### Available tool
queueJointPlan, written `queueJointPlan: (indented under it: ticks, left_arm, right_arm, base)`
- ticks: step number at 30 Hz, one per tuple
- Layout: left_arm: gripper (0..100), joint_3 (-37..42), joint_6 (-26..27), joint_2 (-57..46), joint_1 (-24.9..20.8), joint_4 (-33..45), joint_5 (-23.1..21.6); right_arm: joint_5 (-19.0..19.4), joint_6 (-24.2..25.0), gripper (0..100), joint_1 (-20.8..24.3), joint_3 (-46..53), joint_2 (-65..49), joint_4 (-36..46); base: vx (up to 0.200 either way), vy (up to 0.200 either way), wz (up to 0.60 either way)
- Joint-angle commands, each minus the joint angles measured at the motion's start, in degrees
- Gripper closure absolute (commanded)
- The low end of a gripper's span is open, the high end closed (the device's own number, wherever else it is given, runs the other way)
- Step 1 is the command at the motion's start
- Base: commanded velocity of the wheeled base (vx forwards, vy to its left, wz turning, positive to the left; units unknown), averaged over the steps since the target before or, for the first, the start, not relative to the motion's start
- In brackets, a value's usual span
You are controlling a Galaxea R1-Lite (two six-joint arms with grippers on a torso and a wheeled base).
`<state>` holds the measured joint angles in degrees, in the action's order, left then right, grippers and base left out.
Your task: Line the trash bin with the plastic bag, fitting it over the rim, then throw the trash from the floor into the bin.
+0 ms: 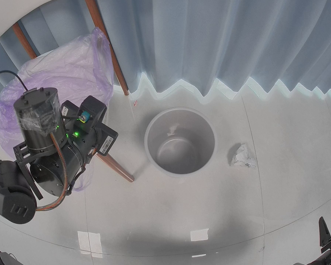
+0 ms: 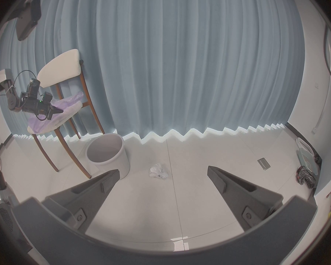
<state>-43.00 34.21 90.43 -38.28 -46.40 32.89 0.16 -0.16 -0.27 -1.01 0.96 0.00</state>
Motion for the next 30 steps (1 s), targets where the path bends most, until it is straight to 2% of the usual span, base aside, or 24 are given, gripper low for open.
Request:
queueJointPlan:
  ticks: [1,3,4,5,6,9,13,16,18,20,26,30]
  left_arm:
    - [100,-2.0,-4.1,-3.3,0.1,2.5,-4.3]
    - [100,-1.7,-7.1,-5.2,-0.5,4.6,-7.8]
    - [100,-1.7,-7.1,-5.2,-0.5,4.6,-7.8]
    - [100,-1.9,-10.0,-6.9,-0.3,6.9,-10.7]
    - [100,-1.9,-10.4,-7.3,-0.2,7.4,-11.1]
    - [100,-2.1,-15.1,-10.4,0.4,12.6,-16.1]
    - [100,-1.0,-18.7,-11.6,2.2,14.3,-25.6]
    - [100,-0.8,-20.7,-11.7,3.1,14.2,-34.6]
    - [100,-0.5,-22.4,-11.7,4.1,14.1,-37.5]
    - [100,0.1,-27.7,-12.2,5.8,13.7,-42.2]
    - [100,1.7,-37.5,-17.5,9.8,13.7,-50.7]
    - [100,2.7,-38.1,-19.3,10.0,13.3,-52.0]
  right_arm:
    - [0.0,0.0,0,0.0,1.0,-0.9,-0.1]
    - [0.0,0.0,0,0.0,1.0,-1.0,-0.1]
    - [0.0,0.0,0,0.0,1.0,-1.0,-0.1]
    - [0.0,0.0,0,0.0,1.0,-1.0,-0.1]
    - [0.0,0.0,0,0.0,1.0,-0.9,-0.1]
    - [0.0,0.0,0,0.0,1.0,-1.0,-0.1]
    - [0.0,0.0,0,0.0,1.0,-0.9,-0.1]
    - [0.0,0.0,0,0.0,1.0,-1.0,0.0]
    - [-0.1,0.0,0,0.0,1.0,-1.0,-0.1]
    - [0.0,0.0,0,0.0,1.0,-1.0,-0.1]
    - [0.0,0.0,0,0.0,1.0,-0.9,0.0]
    - [-0.1,0.0,0,0.0,1.0,-0.9,-0.1]
  base:
    - [0.0,0.0,0.0]
    - [0.0,0.0,0.0]
    - [0.0,0.0,0.0]
    - [0.0,0.0,0.0]
    - [0.0,0.0,0.0]
    - [0.0,0.0,0.0]
    - [0.0,0.0,0.0]
    - [0.0,0.0,0.0]
    - [0.0,0.0,0.0]
    - [0.0,0.0,0.0]
    - [0.0,0.0,0.0]
    - [0.0,0.0,0.0]
